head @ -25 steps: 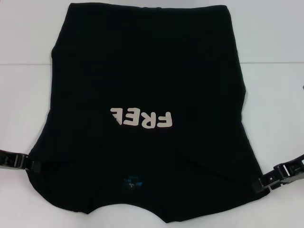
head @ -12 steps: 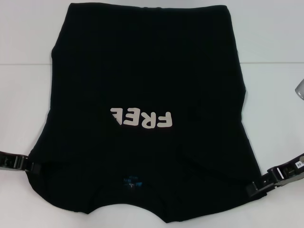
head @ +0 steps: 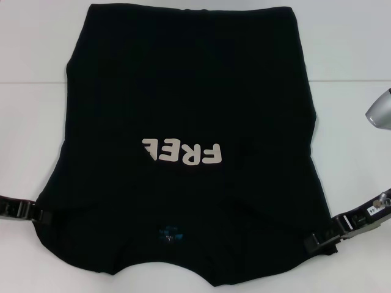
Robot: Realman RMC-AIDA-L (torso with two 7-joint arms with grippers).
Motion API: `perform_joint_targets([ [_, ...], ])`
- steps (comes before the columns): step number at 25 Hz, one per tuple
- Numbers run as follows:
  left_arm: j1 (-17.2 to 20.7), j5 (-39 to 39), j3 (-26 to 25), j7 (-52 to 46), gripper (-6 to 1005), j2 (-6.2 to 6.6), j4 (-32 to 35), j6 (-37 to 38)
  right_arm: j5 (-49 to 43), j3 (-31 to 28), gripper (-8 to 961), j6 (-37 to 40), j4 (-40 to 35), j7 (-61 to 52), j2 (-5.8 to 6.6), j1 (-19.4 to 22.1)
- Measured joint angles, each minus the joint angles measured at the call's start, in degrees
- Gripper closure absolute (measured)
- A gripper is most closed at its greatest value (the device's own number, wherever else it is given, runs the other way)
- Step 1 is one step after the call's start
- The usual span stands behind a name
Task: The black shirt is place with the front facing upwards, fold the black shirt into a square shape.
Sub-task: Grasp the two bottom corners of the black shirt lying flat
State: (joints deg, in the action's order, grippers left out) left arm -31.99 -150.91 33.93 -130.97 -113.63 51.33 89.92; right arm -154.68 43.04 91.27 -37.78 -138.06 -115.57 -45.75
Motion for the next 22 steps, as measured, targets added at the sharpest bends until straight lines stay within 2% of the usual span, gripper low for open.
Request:
perform_joint_targets([
  [6,0.1,0.0,0.0,0.1,965,0.0,0.0,0.0,0.2,-0.8,270,0.2,-0.3,0.3,0.27,0.0],
  [11,0.1,0.0,-0.1,0.1,965,0.0,0.0,0.1,0.2,-1.2,271,0.1,-0.6,-0.3,1.95,0.8],
  [15,0.1,0.0,-0.1,0.1,965,0.0,0.0,0.1,0.2,-1.8,271,0.2,-0.6,-0.4,2.81,1.9],
  [22,0.0,0.0,-0.1,0.1,965,0.0,0.0,0.2,0.1,-1.8,271,0.1,-0.2,-0.5,2.85,2.8],
])
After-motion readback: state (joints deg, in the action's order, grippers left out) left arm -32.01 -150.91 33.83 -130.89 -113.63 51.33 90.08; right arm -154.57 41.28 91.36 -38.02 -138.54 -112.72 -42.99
